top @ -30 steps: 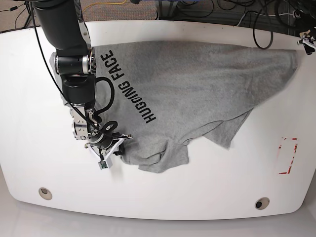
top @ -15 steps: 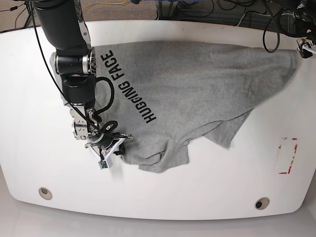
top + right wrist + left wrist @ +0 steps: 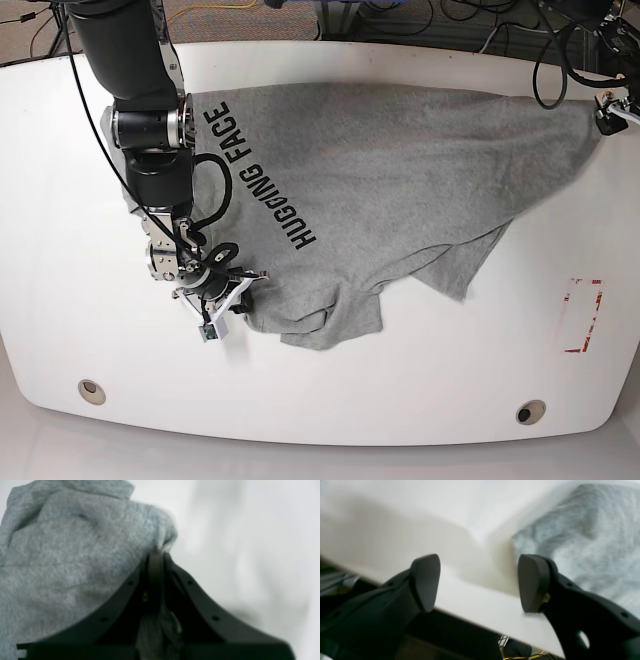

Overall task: Layout the t-shirt on the table in an organized manner, then fold the t-shirt properly
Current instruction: 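Release with the left gripper and regrasp the shirt edge nearby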

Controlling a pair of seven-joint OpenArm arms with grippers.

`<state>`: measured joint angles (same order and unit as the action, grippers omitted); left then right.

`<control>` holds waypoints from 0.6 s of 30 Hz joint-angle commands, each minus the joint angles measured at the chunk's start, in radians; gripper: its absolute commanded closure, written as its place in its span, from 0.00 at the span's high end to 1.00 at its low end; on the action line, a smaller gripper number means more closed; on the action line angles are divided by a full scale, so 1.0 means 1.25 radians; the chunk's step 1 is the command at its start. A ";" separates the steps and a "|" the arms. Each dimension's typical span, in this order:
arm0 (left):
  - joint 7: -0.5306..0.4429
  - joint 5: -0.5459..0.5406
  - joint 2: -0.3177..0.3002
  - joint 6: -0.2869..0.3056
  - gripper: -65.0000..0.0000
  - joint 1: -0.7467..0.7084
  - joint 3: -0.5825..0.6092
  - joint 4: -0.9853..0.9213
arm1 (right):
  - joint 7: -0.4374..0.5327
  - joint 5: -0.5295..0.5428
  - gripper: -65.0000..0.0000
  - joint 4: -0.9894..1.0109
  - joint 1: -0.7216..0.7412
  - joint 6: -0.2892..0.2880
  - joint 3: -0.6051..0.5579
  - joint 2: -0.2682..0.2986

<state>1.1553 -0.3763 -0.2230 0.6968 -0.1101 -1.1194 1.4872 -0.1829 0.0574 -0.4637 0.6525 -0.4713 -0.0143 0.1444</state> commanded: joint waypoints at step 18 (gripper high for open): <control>-0.017 0.029 0.002 0.001 0.70 0.100 0.027 -0.154 | -0.022 -0.001 0.00 -0.004 -0.007 -0.003 0.000 0.003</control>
<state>1.1015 -0.3588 -0.2195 0.7002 0.0166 -1.0893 1.3010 -0.1593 0.0765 -0.4686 0.6331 -0.4717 -0.0132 0.1448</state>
